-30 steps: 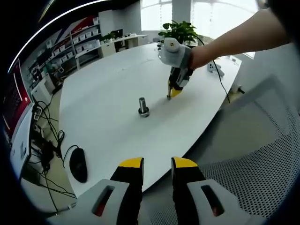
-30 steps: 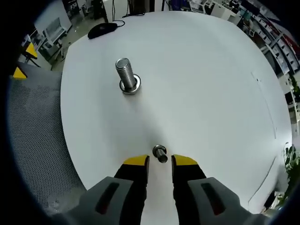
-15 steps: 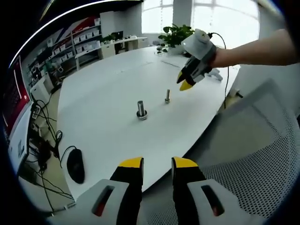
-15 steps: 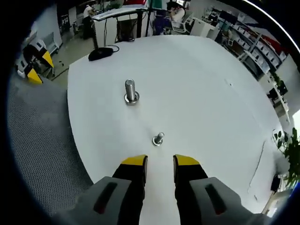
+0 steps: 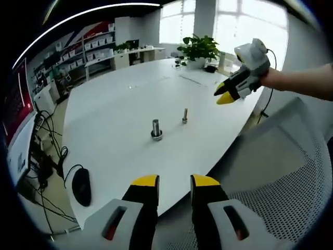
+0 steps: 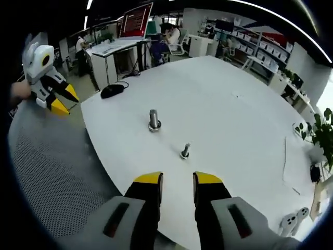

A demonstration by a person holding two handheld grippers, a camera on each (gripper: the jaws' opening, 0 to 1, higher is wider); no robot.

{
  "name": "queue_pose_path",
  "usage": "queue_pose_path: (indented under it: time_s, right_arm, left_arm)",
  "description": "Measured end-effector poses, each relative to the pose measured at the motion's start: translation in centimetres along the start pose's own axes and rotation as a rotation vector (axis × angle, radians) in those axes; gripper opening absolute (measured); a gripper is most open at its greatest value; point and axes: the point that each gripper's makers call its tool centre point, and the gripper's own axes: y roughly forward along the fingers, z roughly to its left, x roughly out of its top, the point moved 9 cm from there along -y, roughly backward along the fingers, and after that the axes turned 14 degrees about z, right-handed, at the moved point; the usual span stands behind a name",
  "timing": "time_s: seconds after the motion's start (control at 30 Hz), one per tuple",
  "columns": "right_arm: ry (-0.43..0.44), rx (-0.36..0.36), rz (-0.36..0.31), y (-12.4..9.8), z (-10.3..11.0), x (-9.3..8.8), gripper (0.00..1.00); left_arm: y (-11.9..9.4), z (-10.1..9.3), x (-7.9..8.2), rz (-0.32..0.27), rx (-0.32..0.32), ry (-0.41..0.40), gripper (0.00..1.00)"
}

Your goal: Place the washer onto the threaded stud by aligning its center hole with the stud, sliding it down to the base, and recovering from edge contact or off-axis alignment until the washer reaches the visible bottom stop.

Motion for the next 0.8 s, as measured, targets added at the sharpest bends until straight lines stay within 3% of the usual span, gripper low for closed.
queue_pose_path:
  time_s: [0.33,0.47,0.67,0.8]
  right_arm:
    - [0.157,-0.059,-0.121,-3.8,0.0,-2.2,0.27]
    - [0.2,-0.072,-0.168,-5.0,-0.1,-2.1,0.29]
    - [0.249,-0.083,-0.173,-5.7,0.2,-3.7,0.31]
    - [0.301,-0.086,-0.244,-6.0,0.3,-4.2,0.36]
  left_arm:
    - [-0.9,0.8,0.5,-0.118,-0.029,-0.108,0.24]
    - [-0.7,0.5,0.6,-0.105,-0.016,-0.078,0.24]
    - [-0.7,0.5,0.6,-0.104,-0.008,-0.063,0.24]
    - [-1.0,0.7,0.8,-0.119,0.01,-0.059,0.24]
